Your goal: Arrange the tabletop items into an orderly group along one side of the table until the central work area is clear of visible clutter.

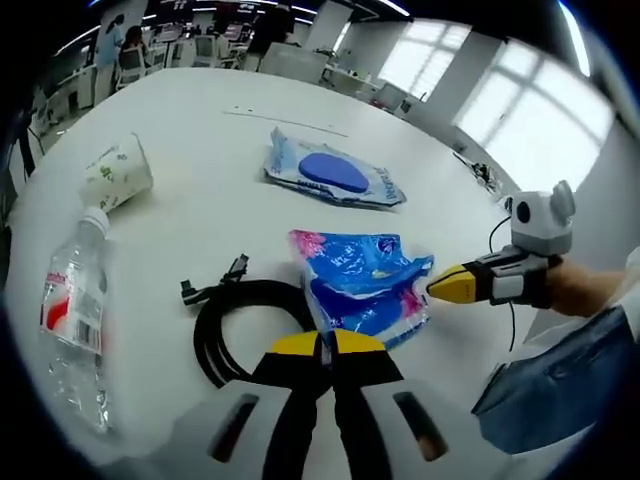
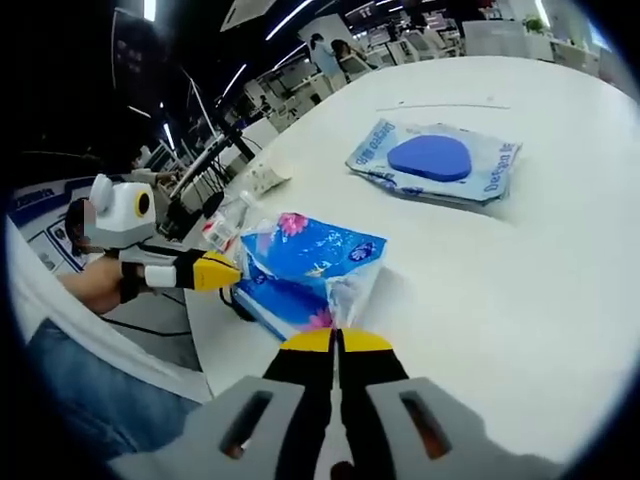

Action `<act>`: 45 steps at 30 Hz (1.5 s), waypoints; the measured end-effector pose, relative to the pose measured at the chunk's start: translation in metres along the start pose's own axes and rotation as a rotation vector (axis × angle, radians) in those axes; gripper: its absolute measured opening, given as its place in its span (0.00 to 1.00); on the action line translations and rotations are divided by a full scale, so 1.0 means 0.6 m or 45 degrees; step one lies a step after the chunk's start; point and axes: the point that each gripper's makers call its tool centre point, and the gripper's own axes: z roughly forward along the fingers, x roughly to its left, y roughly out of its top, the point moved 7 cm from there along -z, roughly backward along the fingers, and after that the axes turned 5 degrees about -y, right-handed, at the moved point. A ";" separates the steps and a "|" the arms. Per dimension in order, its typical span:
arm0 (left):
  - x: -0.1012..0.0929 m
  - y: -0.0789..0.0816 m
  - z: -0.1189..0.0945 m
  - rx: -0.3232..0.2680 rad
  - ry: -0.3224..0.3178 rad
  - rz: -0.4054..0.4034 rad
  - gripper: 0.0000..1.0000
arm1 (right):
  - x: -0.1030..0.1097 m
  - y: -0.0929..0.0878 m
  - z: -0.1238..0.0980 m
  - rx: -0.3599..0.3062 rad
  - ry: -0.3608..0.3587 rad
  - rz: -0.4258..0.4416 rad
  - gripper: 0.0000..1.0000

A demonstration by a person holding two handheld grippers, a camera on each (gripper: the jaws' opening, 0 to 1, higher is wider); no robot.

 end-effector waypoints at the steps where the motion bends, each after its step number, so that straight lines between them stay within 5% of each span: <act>1: -0.002 0.002 0.002 0.002 -0.005 0.008 0.00 | -0.003 0.001 -0.003 -0.007 -0.007 0.009 0.00; 45: -0.157 0.153 0.149 0.157 -0.250 0.446 0.02 | -0.148 0.065 -0.169 -0.367 -0.315 0.208 0.00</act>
